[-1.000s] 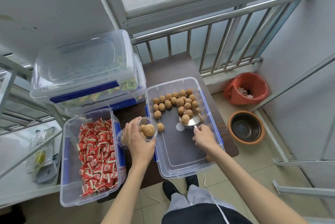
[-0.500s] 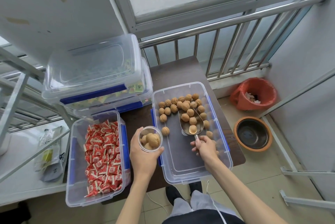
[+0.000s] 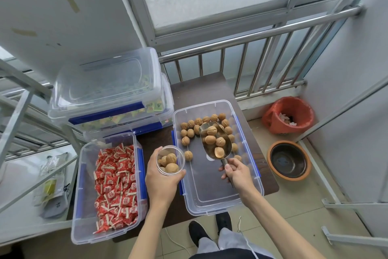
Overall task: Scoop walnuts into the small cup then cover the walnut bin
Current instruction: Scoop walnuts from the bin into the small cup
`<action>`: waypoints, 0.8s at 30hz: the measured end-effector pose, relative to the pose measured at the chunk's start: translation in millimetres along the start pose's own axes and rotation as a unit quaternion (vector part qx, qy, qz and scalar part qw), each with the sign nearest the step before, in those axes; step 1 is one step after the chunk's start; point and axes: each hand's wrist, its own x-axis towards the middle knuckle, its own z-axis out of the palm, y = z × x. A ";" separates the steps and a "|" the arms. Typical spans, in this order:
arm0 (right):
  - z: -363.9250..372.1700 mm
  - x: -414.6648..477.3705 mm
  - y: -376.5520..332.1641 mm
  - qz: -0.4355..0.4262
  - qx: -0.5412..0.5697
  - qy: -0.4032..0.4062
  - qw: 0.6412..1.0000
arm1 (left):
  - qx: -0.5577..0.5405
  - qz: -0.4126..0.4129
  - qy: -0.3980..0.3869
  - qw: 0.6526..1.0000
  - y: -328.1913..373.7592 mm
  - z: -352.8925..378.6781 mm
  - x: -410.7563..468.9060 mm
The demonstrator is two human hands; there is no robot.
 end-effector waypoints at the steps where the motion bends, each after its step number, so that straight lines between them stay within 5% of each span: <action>1: -0.7 -1.4 -0.1 -0.002 -0.004 -0.003 1.000 | 0.002 0.007 0.004 1.000 0.4 -0.1 -1.2; 14: -17.6 -22.5 -44.0 -0.062 -0.136 -0.201 0.968 | 0.034 0.023 -0.017 0.999 -3.7 2.6 4.0; 18: -23.6 -28.9 -80.5 -0.063 -0.247 -0.252 0.934 | 0.026 0.038 -0.024 0.999 -2.2 1.2 9.5; 24: -11.7 -48.6 -139.3 -0.084 -0.477 -0.223 0.846 | 0.062 0.096 -0.038 0.993 0.8 2.5 4.6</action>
